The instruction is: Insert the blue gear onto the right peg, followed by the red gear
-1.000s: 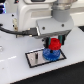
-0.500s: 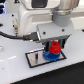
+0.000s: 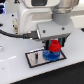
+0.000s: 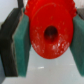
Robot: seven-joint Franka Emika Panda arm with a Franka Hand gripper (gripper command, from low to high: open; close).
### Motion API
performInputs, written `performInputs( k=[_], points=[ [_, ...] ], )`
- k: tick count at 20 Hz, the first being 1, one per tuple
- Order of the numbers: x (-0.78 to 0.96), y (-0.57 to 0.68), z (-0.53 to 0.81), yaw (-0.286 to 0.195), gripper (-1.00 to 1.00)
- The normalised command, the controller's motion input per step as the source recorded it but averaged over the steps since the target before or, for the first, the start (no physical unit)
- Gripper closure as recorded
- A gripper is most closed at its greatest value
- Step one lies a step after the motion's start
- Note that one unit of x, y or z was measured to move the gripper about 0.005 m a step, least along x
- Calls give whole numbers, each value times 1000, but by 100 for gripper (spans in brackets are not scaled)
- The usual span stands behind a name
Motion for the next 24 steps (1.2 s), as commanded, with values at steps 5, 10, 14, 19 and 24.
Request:
performInputs(
  k=[5, 10, 14, 19, 24],
  points=[
    [12, 1, 101, 0, 100],
    [198, -14, 43, 0, 100],
    [270, -27, -26, 0, 100],
    [286, 34, 135, 0, 100],
    [293, 4, 216, 0, 100]
  ],
)
